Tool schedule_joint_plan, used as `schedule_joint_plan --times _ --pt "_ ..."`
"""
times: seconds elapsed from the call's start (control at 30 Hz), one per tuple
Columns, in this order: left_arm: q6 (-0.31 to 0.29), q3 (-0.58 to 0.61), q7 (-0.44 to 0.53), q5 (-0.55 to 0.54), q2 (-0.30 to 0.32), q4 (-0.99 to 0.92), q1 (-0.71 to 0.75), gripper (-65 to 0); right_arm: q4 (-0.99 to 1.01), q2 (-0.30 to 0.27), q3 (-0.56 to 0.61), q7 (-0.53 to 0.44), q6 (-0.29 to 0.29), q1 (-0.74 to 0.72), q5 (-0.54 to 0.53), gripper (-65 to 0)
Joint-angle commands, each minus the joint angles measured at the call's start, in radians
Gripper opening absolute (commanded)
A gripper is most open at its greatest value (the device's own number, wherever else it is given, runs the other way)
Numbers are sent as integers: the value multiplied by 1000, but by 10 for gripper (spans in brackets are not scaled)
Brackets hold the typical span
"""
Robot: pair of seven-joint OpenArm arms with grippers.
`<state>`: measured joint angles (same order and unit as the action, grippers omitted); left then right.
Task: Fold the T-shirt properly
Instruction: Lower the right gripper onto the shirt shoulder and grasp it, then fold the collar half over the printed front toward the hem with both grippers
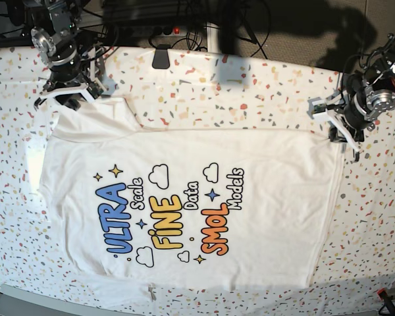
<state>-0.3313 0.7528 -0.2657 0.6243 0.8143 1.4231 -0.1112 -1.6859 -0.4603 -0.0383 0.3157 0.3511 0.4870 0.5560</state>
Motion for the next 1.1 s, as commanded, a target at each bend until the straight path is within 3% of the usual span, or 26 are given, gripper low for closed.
schedule_joint_plan --times 0.0,0.1,0.33,0.6,0.8,0.97,1.07 --pt "-8 -4 4 -7 15 6 -5 -650 -4 -14 -7 17 1 3 13 -504" --pt "-8 -4 5 -7 14 6 -5 -650 -4 -16 -7 11 1 3 -1 -650" --pt "-8 -6 30 -3 15 6 -8 -650 -10 -22 -7 5 1 3 -141 -650" --pt "-8 -6 21 -3 20 23 -42 -650 -106 -22 -7 104 0 3 -200 -650" --pt "-9 -6 -49 -3 23 60 -78 -650 -173 -22 -7 127 -3 0 -201 -650" --pt "-9 -6 -64 -3 23 68 -121 -650 -173 -21 -13 148 -50 -45 -204 -650" --pt "-9 -6 -64 -4 23 68 -142 -650 -173 -22 -21 150 -52 -85 -275 -650"
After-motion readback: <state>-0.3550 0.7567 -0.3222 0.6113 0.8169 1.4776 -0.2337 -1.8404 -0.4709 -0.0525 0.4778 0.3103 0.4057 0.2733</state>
